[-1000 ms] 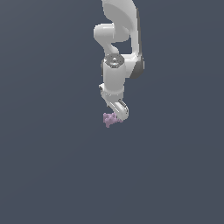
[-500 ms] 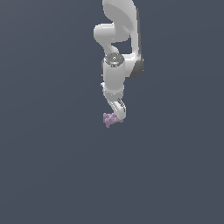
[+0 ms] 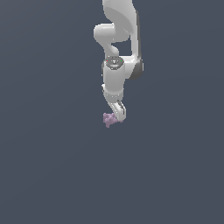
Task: Pick up the object and move it to a goal position.
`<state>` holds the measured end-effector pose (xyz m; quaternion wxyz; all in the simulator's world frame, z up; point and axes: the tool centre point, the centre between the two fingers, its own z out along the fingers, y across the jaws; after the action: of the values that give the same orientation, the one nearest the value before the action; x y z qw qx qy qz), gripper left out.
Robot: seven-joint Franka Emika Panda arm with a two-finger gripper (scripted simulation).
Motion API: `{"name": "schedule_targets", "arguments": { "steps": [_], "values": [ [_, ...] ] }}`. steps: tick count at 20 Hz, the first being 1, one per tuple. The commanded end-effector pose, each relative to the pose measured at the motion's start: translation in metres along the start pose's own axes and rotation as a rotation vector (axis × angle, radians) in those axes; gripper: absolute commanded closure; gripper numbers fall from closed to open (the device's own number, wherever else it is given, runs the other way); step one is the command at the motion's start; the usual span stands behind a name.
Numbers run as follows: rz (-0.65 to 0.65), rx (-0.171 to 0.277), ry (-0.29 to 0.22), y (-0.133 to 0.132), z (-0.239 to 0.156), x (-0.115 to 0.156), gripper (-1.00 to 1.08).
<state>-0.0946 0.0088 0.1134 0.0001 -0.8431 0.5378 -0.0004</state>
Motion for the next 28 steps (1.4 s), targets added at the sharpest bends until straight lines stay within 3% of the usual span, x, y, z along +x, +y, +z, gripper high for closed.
{"name": "schedule_targets", "arguments": {
  "steps": [1,11,12,23,28],
  "values": [
    [0.001,-0.001,0.000,0.001,0.010,0.000,-0.92],
    [0.004,-0.001,0.000,0.001,0.040,0.000,-0.92],
    [0.004,-0.001,0.000,0.001,0.040,0.000,1.08],
    [0.003,0.002,0.000,0.000,0.039,0.000,1.08],
    [-0.002,0.031,0.008,-0.010,0.035,0.003,1.08]
  ]
}}
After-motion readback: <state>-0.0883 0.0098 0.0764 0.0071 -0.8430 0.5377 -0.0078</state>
